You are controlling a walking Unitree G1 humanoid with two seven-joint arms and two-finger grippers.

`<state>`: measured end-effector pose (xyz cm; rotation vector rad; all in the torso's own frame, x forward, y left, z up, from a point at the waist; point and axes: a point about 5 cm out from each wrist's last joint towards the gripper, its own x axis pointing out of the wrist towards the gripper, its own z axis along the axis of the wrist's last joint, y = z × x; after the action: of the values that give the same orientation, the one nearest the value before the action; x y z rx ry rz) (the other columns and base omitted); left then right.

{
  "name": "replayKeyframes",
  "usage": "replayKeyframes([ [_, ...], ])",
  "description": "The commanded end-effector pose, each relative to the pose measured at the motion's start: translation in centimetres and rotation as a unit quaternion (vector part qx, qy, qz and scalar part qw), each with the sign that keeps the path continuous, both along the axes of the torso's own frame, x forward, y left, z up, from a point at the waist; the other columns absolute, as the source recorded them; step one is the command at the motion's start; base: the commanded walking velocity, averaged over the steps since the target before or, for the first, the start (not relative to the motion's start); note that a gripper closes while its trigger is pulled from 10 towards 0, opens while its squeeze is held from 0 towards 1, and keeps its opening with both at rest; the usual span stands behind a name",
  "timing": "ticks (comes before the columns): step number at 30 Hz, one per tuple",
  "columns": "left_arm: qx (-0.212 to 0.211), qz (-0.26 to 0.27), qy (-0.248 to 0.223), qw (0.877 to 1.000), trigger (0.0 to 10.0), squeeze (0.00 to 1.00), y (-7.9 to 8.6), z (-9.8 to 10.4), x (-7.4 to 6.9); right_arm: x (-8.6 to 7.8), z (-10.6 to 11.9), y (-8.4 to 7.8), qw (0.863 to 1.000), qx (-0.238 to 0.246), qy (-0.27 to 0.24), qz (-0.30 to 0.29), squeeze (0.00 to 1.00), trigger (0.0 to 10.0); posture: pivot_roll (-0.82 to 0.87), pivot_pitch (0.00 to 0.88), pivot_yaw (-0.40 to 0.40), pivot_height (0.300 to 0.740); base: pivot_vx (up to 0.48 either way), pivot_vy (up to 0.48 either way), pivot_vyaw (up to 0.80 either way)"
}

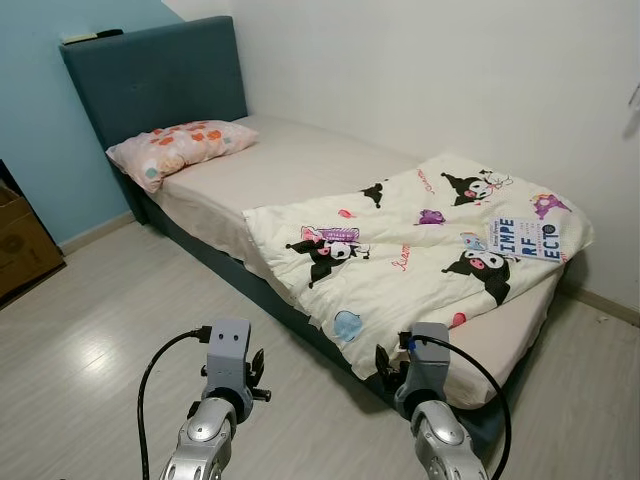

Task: Clean up the room

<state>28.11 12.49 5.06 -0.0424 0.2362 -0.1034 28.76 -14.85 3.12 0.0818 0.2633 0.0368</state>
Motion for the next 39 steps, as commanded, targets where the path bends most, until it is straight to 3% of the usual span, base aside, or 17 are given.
replayKeyframes([
  [1, 0.011, 0.002, 0.005, 1.0, 10.0, 0.0, 0.4, -0.28, -0.21, -0.26, -0.2, 0.34, 1.0, 0.004, 0.006, 0.005, 0.0, 10.0, -0.03, 0.074, 0.014, 0.74, 0.0, -0.266, 0.0],
  [10, 0.011, 0.006, 0.007, 1.0, 10.0, 0.0, 0.55, -0.29, -0.31, -0.38, -0.27, 0.36, 1.0, 0.005, 0.007, 0.005, 0.0, 10.0, -0.03, 0.078, 0.012, 0.74, 0.0, -0.271, 0.0],
  [15, -0.009, 0.009, 0.029, 1.0, 10.0, 0.0, 0.64, -0.64, -0.3, -0.42, -0.32, 0.4, 1.0, 0.006, 0.008, 0.006, 0.0, 10.0, -0.03, 0.081, 0.011, 0.74, 0.0, 0.0, 0.0],
  [28, -0.024, 0.01, 0.03, 0.999, 10.0, 0.0, 0.77, -0.51, -0.37, -0.45, -0.35, 0.53, 1.0, 0.007, 0.01, 0.008, 0.0, 10.0, -0.02, 0.084, 0.01, 0.74, 0.0, 0.461, 0.0],
  [31, -0.003, 0.019, 0.026, 0.999, 10.0, 0.0, 0.96, -0.43, -0.16, -0.43, -0.32, 0.54, 1.0, 0.008, 0.01, 0.008, 0.0, 10.0, -0.02, 0.087, 0.011, 0.74, 0.0, 0.0, 0.0],
  [39, -0.005, 0.019, 0.013, 1.0, 10.0, 0.0, 1.03, -0.23, -0.14, -0.34, -0.22, 0.45, 1.0, 0.006, 0.008, 0.007, 0.0, 10.0, -0.02, 0.087, 0.011, 0.74, 0.0, 0.0, 0.0],
])
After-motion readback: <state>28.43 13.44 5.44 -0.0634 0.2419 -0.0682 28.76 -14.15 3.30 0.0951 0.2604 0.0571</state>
